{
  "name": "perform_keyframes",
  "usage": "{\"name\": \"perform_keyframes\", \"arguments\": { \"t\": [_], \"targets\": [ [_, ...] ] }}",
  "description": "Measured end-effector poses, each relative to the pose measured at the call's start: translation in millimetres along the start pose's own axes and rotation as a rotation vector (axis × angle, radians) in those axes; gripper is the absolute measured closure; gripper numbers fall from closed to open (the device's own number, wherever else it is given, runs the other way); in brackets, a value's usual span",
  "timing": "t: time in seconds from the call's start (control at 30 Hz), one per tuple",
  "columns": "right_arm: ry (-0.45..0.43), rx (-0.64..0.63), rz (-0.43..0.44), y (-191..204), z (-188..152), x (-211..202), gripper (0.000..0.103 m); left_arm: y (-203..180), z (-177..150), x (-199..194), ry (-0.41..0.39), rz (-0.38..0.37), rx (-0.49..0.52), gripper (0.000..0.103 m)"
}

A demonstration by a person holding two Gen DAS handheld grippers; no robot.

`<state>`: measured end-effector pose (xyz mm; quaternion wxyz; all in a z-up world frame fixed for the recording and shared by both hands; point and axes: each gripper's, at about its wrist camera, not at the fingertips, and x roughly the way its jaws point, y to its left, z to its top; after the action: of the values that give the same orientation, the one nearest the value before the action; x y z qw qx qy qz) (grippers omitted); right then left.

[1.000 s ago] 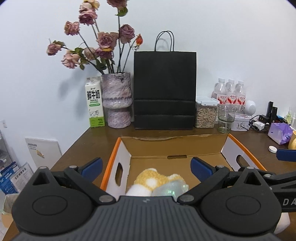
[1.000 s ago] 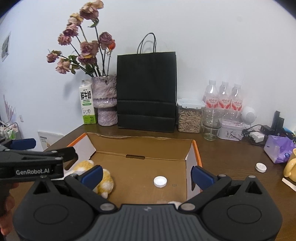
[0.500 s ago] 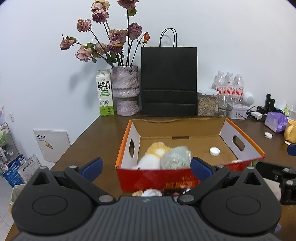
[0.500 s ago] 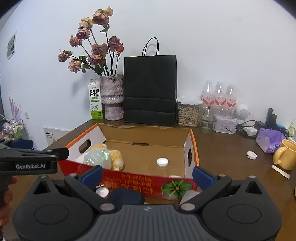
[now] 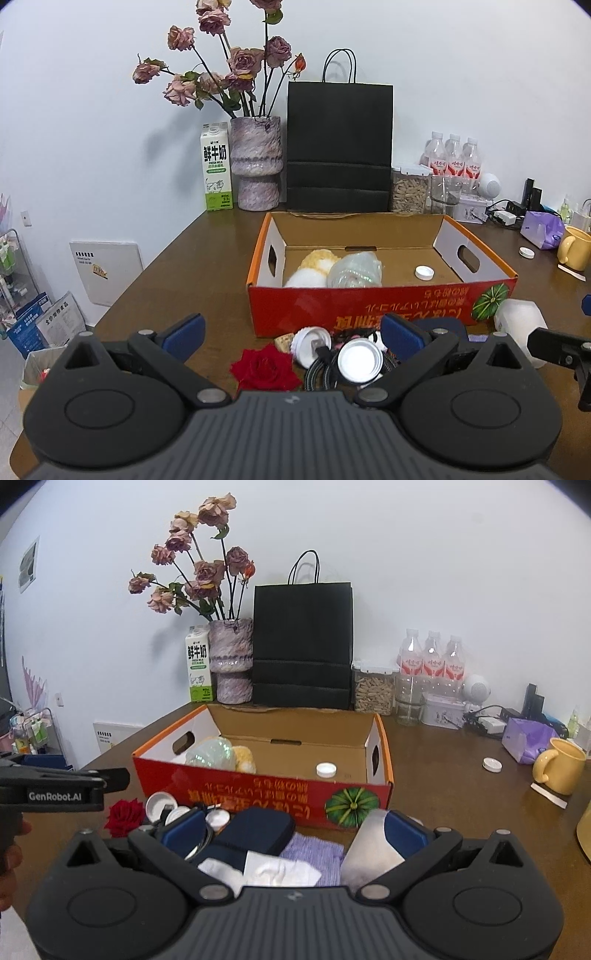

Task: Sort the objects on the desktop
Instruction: 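Withdraw both grippers from the box back toward the table items, then grasp the red rose with the left gripper while the right grasps the white tissue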

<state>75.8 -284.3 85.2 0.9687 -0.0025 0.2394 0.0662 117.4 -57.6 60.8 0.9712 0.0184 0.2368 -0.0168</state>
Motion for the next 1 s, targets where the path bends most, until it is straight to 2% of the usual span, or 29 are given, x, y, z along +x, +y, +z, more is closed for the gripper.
{"name": "perform_keyframes", "arguments": {
  "t": [0.67, 1.0],
  "targets": [
    [0.091, 0.001, 0.010, 6, -43, -2, 0.000, 17, -42, -11, 0.057, -0.006, -0.011, 0.000],
    [0.093, 0.012, 0.012, 7, -54, 0, 0.000, 21, -56, -9, 0.065, -0.017, -0.002, 0.000]
  ]
}}
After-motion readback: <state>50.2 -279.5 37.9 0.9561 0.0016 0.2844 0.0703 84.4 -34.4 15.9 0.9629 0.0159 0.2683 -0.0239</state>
